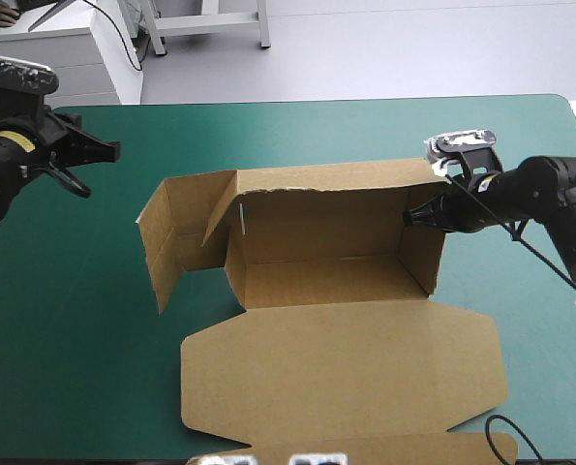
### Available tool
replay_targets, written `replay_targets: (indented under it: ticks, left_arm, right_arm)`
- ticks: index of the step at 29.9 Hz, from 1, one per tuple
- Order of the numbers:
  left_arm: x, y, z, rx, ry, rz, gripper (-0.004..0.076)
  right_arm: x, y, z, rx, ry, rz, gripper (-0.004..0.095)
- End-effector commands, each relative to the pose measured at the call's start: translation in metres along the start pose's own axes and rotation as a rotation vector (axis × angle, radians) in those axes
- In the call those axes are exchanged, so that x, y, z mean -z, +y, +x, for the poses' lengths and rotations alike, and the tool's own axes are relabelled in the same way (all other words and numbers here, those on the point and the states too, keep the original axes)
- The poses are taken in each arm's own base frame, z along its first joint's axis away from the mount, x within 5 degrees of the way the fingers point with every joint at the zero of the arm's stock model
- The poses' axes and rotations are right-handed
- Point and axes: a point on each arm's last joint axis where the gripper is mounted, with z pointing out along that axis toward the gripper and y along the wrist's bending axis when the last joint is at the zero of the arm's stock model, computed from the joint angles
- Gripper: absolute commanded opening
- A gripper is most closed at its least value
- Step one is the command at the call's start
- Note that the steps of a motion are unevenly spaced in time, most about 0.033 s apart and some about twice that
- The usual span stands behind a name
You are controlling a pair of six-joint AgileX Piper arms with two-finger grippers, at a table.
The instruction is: Fold the box
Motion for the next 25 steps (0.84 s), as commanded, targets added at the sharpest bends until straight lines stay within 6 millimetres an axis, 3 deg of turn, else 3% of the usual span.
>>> replay_targets:
  ticks: [1, 6, 13, 19, 21, 25]
  left_arm:
    - [0.002, 0.015, 0.009, 0.112, -0.051, 0.045, 0.0000]
    - [-0.018, 0.019, 0.041, 0.190, 0.038, 0.104, 0.0000]
    - [-0.036, 0.012, 0.077, 0.217, 0.161, 0.124, 0.0000]
    - [-0.041, 0.009, 0.090, 0.211, 0.209, 0.134, 0.0000]
    - [-0.040, 0.009, 0.091, 0.202, 0.220, 0.139, 0.0000]
    - [-0.041, 0.008, 0.092, 0.185, 0.235, 0.149, -0.0001]
  right_arm:
    - [0.012, 0.004, -0.016, -0.011, 0.045, -0.024, 0.0001]
    - [-0.008, -0.001, -0.031, -0.016, 0.119, -0.040, 0.0001]
    - [-0.053, -0.012, -0.043, -0.054, 0.206, -0.043, 0.0001]
    - [-0.091, -0.022, -0.057, -0.036, 0.158, -0.026, 0.0028]
    - [-0.097, -0.025, -0.060, -0.048, 0.136, -0.004, 0.0068]
    - [-0.100, -0.029, -0.064, -0.091, 0.089, 0.066, 0.0246]
